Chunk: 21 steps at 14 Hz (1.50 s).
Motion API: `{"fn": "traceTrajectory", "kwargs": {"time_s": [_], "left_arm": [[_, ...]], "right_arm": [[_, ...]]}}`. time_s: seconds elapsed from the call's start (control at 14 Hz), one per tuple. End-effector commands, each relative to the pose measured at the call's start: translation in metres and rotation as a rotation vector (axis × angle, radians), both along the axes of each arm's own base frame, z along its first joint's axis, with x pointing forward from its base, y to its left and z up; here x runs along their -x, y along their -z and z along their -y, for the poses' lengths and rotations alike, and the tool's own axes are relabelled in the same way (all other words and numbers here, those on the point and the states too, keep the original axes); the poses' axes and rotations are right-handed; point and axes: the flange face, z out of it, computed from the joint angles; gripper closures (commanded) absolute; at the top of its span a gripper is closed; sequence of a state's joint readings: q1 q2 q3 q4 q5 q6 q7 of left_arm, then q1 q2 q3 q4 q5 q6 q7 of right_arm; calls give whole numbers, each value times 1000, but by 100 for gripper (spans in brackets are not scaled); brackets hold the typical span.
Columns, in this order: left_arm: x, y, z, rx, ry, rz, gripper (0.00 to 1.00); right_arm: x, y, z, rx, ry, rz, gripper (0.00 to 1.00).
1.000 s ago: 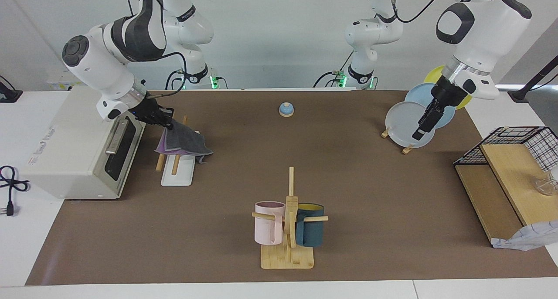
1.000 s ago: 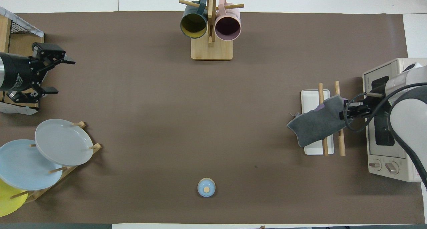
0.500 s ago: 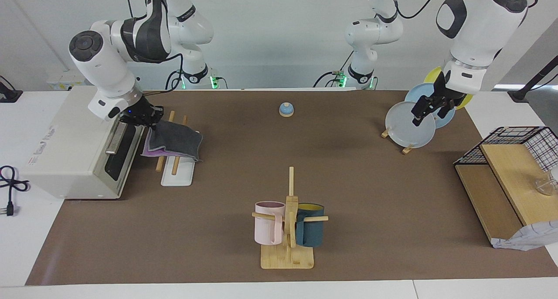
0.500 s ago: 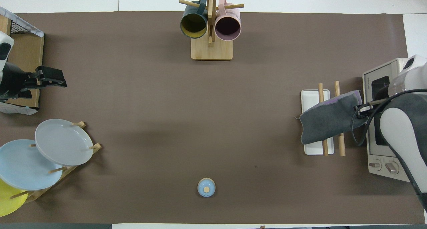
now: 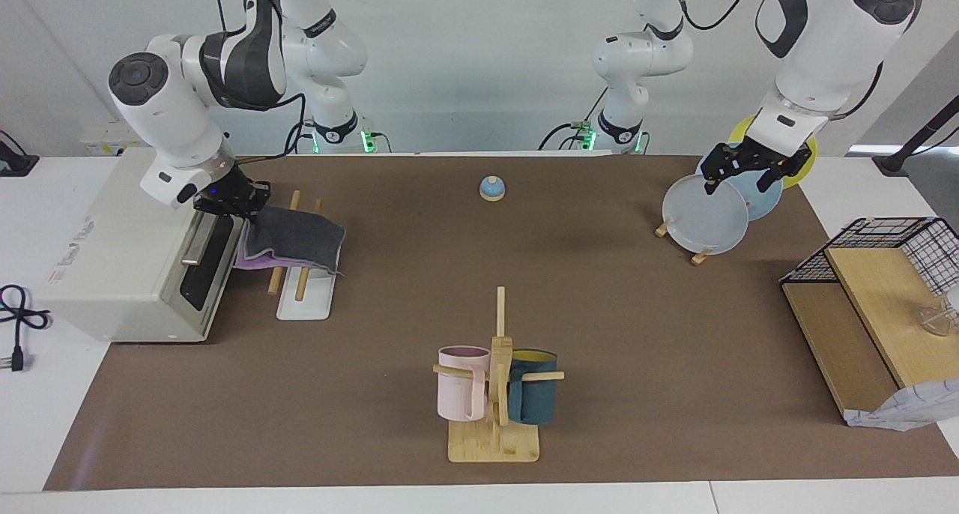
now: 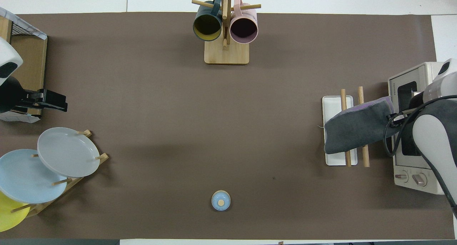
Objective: Fold towel and hang on rack
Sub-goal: 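Lower the towel onto the wooden rods with the right gripper, then open the right gripper and release the towel over the rod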
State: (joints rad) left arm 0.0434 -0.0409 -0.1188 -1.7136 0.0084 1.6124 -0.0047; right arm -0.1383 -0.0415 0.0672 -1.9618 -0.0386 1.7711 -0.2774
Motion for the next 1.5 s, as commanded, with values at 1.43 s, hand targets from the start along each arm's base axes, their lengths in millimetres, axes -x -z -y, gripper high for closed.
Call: {"fn": "traceTrajectory", "kwargs": {"time_s": [1.43], "left_arm": [[-5,-11,7,-10,-23,19,0]], "right_arm": [[18,28,25,52,-239,46,100]]}}
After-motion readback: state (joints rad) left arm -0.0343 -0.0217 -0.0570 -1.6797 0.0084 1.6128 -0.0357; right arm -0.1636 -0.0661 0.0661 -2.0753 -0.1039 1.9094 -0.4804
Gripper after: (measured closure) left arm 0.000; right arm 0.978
